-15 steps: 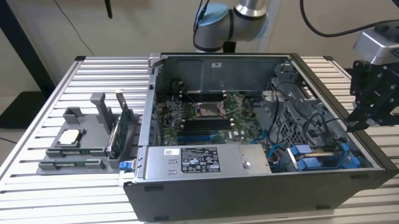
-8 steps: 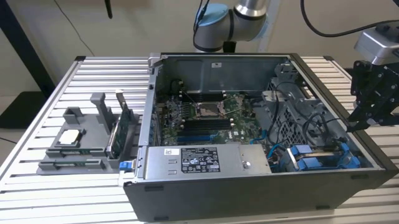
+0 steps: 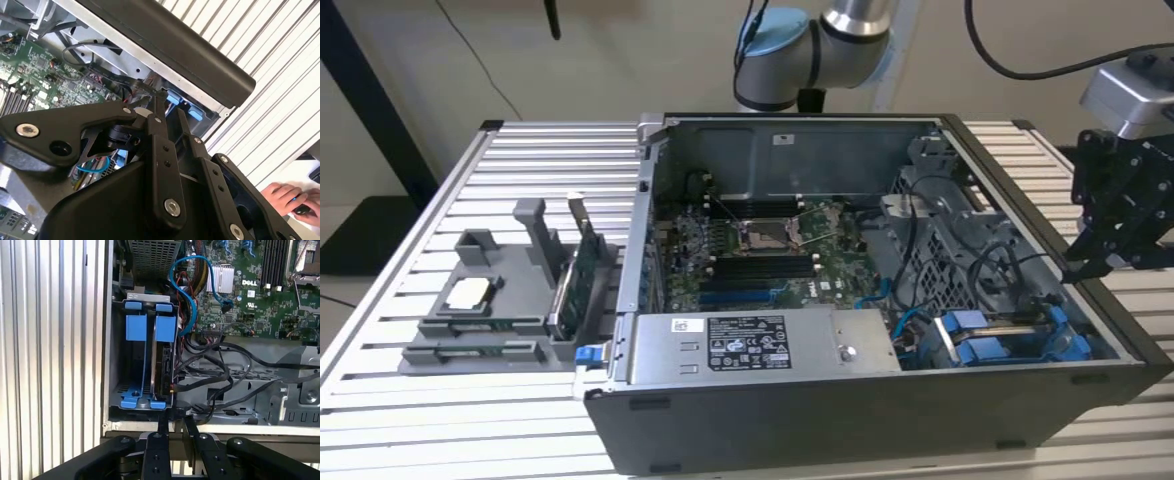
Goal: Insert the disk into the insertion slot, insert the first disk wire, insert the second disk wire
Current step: 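Insert the second disk wire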
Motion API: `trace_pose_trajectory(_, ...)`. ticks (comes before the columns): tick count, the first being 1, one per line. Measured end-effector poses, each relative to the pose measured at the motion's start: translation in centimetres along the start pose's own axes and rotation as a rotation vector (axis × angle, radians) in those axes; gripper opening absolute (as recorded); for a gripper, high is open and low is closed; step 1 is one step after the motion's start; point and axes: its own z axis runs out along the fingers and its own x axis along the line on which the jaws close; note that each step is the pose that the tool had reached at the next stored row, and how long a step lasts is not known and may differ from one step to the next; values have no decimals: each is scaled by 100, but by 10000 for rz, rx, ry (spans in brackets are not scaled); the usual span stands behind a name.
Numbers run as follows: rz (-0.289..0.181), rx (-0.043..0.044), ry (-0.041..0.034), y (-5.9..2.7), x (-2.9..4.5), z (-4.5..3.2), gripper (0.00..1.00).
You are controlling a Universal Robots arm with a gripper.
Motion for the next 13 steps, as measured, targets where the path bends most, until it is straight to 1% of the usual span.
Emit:
trace_pose_trajectory(8,6,-194,-6,-78,-4,41,27)
trace_pose_trajectory(11,8,-242,-9,-99,-4,57,27)
trace_pose_trajectory(13,9,-260,-9,-108,-4,67,27)
